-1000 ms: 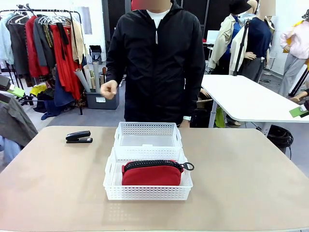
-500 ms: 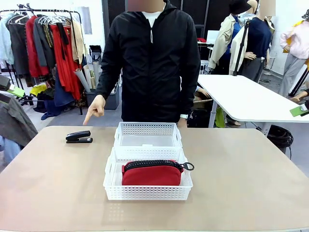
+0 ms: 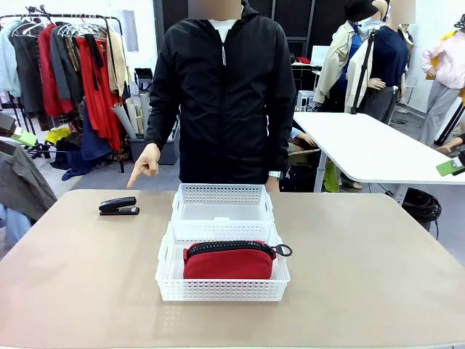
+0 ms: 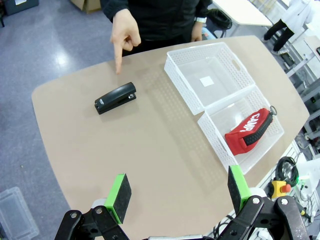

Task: Distribute items into two baskets.
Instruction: Pick up the Stapler that the person points to.

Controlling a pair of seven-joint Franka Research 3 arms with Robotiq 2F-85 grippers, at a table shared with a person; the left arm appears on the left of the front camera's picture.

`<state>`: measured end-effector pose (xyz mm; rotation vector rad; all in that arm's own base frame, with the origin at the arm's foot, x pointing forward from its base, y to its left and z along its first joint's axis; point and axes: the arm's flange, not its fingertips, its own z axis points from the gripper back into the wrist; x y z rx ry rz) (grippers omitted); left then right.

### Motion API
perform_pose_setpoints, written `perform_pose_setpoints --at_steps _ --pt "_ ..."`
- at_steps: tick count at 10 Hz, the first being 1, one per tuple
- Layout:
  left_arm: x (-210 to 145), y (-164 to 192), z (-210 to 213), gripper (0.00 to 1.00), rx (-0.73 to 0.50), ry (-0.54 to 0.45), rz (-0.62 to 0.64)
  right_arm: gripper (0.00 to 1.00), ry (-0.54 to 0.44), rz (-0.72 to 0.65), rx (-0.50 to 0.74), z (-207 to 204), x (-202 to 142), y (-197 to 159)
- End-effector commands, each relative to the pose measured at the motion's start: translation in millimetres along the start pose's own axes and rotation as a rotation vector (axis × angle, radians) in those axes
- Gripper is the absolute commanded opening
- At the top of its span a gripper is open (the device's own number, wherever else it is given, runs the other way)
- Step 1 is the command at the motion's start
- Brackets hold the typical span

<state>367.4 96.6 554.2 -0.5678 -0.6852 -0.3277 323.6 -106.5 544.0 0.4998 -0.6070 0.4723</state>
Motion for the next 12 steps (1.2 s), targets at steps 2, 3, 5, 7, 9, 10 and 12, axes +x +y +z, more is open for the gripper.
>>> perform_pose_setpoints --at_steps 2,3,5,7,9,10,12 --pt "-0.5 -0.3 0.0 1.00 -0.006 -0.003 0.000 1.00 -0.001 -0.007 -0.002 0.6 0.7 -0.7" --pt "-0.5 -0.3 0.0 1.00 -0.006 -0.003 0.000 1.00 -0.001 -0.007 -0.002 0.6 0.7 -0.7" --pt "-0.5 -0.3 0.0 1.00 -0.006 -0.003 0.000 1.00 -0.001 -0.007 -0.002 0.6 0.7 -0.7" --pt "-0.5 -0.3 0.0 1.00 -0.006 -0.003 0.000 1.00 -0.001 -0.007 -0.002 0.6 0.7 -0.7" --pt "-0.5 -0.3 0.0 1.00 -0.006 -0.003 0.000 1.00 -0.001 -0.007 -0.002 0.6 0.7 -0.7" --pt "-0.5 -0.3 0.0 1.00 -0.006 -0.003 0.000 1.00 -0.001 -0.007 -0.002 0.6 0.7 -0.7" --pt "0.0 0.0 0.0 1.00 0.000 0.000 0.000 1.00 -0.001 -0.007 -0.002 0.6 0.7 -0.7"
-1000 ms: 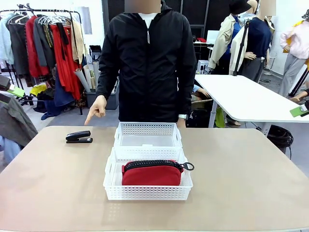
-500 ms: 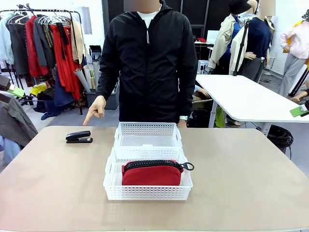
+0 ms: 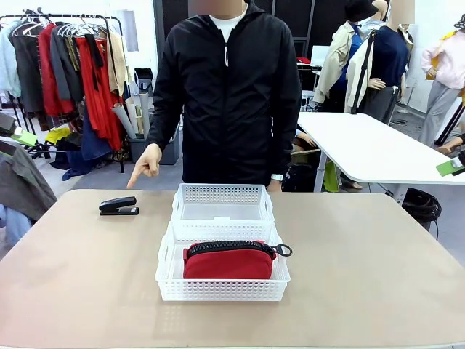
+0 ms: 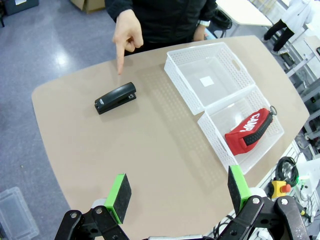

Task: Distribute items into two baskets.
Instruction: Pick up the Stapler that the person points to.

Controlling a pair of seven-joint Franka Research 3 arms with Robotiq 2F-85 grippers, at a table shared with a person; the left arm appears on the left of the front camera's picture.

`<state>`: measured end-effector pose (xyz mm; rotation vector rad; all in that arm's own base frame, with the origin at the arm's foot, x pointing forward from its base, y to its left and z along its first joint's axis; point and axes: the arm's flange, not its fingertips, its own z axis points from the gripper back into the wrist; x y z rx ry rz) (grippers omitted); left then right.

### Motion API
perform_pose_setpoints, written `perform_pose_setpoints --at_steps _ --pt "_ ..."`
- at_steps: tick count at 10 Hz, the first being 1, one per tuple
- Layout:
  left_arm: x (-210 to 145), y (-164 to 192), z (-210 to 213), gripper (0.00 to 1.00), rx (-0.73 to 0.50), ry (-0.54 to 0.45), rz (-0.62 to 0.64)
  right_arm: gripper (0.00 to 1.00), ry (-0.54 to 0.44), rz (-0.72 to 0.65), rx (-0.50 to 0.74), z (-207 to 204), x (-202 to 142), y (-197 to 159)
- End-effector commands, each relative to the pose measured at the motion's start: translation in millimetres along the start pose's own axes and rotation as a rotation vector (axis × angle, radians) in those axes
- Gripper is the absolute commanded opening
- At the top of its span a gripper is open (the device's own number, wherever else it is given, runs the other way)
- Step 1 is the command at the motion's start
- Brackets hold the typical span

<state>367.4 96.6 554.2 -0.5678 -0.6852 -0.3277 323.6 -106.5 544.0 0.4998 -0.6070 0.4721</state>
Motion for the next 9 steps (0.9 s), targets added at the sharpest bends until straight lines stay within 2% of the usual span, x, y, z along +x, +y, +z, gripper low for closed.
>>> perform_pose_setpoints --at_steps 1,3,6,9 --pt "10.3 13.3 -8.5 1.00 0.009 0.001 0.006 1.00 -0.001 -0.007 -0.002 0.6 0.7 -0.6" --pt "37.5 37.2 -31.8 1.00 0.037 0.047 -0.015 1.00 -0.001 -0.007 -0.002 0.6 0.7 -0.6" --pt "66.4 54.5 -79.6 1.00 -0.005 0.175 -0.066 1.00 -0.001 -0.007 -0.002 0.6 0.7 -0.6" --pt "98.2 69.1 -117.4 1.00 0.000 0.245 -0.127 1.00 -0.001 -0.007 -0.002 0.6 0.7 -0.6"
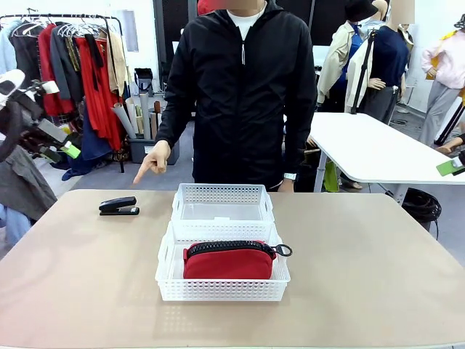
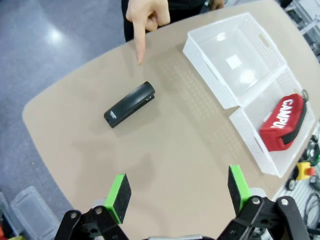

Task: Distribute items into two baskets.
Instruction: Pick up the Stapler that the person points to.

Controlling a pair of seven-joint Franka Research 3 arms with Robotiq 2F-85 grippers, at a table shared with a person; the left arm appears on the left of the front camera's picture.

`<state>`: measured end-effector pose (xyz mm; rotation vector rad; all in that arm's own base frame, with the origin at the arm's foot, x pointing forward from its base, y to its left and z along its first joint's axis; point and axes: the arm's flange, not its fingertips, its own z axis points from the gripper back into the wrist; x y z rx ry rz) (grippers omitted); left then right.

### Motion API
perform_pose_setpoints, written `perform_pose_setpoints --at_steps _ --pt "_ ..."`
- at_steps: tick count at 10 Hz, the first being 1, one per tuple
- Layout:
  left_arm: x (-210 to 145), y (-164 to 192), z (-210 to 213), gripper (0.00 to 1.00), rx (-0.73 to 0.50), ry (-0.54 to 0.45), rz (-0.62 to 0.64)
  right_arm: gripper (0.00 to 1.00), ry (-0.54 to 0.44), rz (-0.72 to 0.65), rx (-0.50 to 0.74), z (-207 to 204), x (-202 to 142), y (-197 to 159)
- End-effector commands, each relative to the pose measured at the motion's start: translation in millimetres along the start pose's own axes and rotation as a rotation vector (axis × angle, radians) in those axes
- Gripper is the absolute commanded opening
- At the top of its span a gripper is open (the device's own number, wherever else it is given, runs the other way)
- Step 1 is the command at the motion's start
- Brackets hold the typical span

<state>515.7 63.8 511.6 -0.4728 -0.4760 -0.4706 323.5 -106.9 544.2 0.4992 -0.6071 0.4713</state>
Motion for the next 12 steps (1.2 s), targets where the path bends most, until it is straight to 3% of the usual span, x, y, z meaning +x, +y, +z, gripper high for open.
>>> perform_pose_setpoints --at_steps 1,6,12 --pt "26.3 17.8 -0.1 1.00 0.011 0.006 -0.060 1.00 -0.001 -0.006 -0.001 0.3 0.7 -0.4" --pt "89.2 29.3 -53.7 1.00 0.010 0.085 -0.203 1.00 -0.001 -0.006 -0.001 0.3 0.7 -0.4" --pt "128.4 18.6 -107.1 1.00 0.038 0.313 -0.431 1.00 -0.001 -0.006 -0.001 0.3 0.7 -0.4"
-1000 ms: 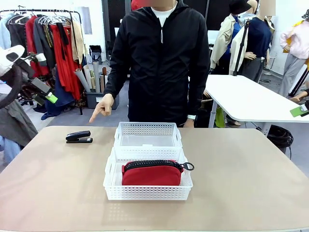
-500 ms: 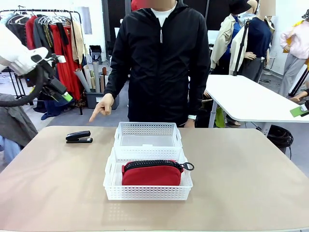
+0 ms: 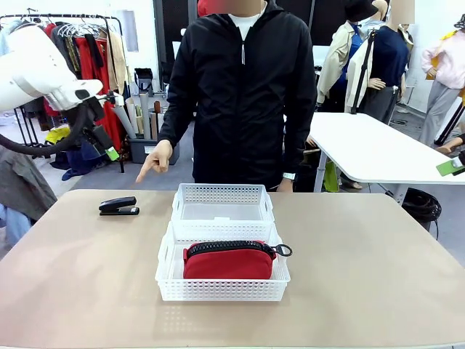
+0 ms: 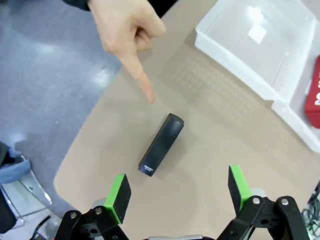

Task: Distribute items into two baskets.
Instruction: Pick up the Stapler that the person points to.

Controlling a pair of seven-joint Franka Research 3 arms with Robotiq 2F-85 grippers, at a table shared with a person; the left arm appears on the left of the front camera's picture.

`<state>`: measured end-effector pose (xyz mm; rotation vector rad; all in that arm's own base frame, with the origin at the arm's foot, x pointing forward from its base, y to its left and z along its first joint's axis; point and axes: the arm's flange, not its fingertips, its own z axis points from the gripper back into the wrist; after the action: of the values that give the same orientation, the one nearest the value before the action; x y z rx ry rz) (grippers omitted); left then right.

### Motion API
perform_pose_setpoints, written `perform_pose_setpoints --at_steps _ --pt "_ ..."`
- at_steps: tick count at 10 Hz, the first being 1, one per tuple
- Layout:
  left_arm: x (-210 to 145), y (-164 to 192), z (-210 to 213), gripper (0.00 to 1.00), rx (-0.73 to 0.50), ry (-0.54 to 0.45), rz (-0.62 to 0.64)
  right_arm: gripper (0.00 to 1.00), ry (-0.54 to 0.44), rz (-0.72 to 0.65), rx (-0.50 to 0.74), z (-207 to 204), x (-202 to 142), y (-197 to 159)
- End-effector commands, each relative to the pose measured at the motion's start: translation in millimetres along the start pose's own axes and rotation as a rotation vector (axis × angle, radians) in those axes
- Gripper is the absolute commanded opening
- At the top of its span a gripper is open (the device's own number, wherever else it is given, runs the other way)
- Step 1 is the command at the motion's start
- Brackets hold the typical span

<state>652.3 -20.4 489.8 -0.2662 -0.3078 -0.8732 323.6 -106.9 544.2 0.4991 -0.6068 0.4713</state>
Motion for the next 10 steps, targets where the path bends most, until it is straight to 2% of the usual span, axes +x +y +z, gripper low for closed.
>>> perform_pose_setpoints --at_steps 1,4,6,10 --pt "3.2 3.8 -9.3 1.00 -0.019 0.058 -0.097 1.00 -0.001 -0.006 -0.001 0.3 0.7 -0.4" --pt "-4.3 -14.6 -32.3 1.00 -0.046 0.119 -0.244 1.00 -0.001 -0.006 -0.001 0.3 0.7 -0.4" --pt "-13.7 -20.4 -42.7 1.00 -0.062 0.126 -0.289 1.00 -0.001 -0.006 -0.001 0.3 0.7 -0.4" --pt "-33.5 -24.3 -79.7 1.00 0.012 0.147 -0.402 1.00 -0.001 -0.006 -0.001 0.3 0.7 -0.4"
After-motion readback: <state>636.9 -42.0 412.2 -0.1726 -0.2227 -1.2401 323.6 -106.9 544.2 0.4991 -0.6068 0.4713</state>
